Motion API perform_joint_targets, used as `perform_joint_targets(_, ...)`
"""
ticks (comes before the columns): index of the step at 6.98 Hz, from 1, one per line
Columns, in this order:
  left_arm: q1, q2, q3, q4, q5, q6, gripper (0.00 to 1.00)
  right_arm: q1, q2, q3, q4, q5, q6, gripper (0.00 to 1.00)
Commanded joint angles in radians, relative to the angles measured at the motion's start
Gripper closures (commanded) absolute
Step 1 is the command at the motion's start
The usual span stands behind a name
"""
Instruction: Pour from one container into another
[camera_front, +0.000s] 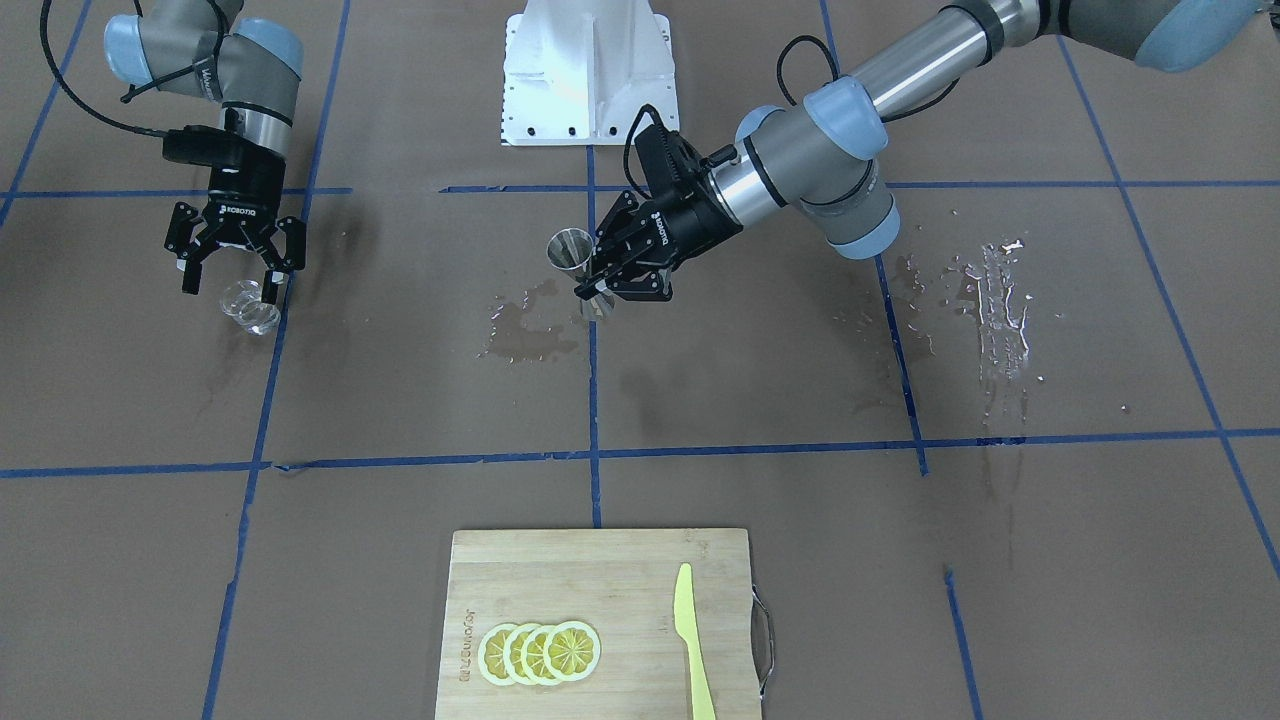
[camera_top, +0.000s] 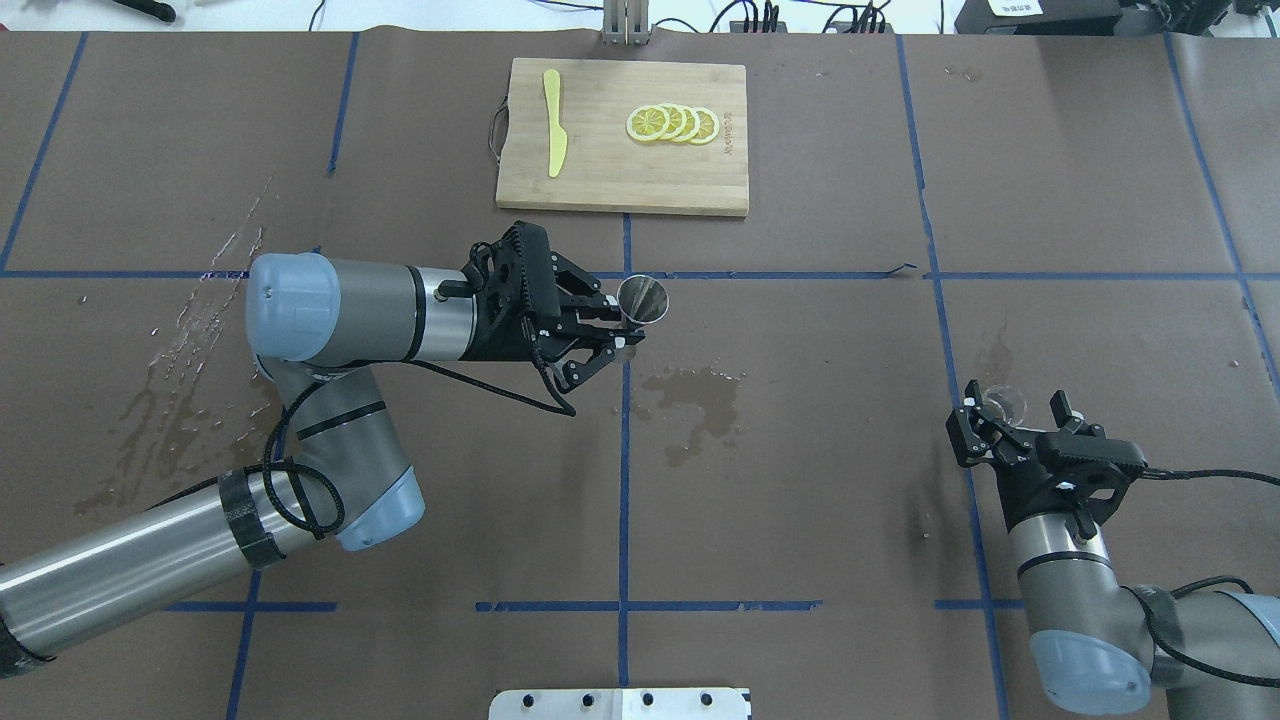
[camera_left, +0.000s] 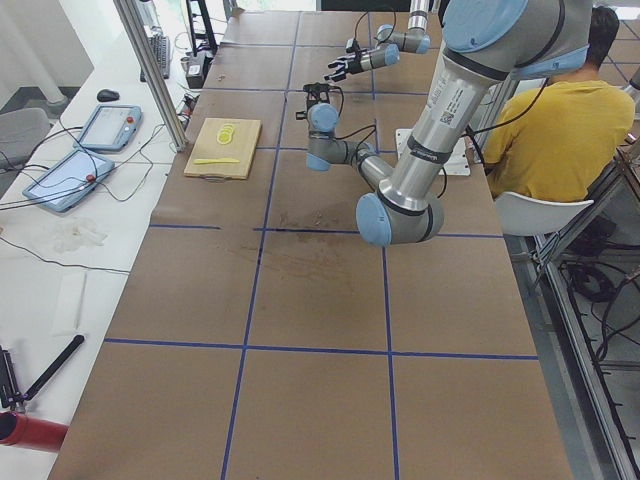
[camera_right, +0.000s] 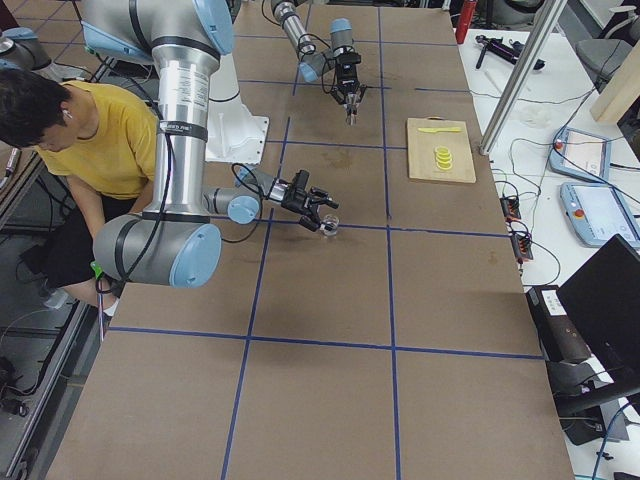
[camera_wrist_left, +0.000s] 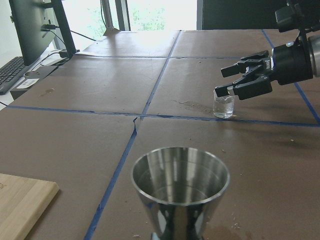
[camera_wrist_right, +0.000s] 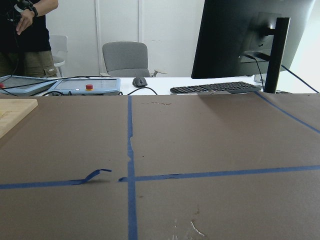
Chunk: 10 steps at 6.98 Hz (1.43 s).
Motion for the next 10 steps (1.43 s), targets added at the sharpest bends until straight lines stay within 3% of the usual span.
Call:
perform_joint_targets(1,0.000,0.000,0.000,0.000,0.001,0.000,1.00,-0.015,0.005,-0.013,0.000,-0.015,0.007,0.00)
perform_joint_targets(4,0.000,0.000,0.001,-0.006,0.001,0.000,1.00,-0.024,0.042,-0.108,0.000,-0.035,0.001,0.00)
perform_joint_targets(7,0.000,0.002,0.000,-0.008,0.000,0.000,1.00,-0.035,0.051,-0.136,-0.002,-0.056,-0.005,0.00)
perform_joint_targets(10,0.000,0.002,0.000,-0.008,0.000,0.000,1.00,-0.037,0.053,-0.147,-0.002,-0.058,-0.005,0.10)
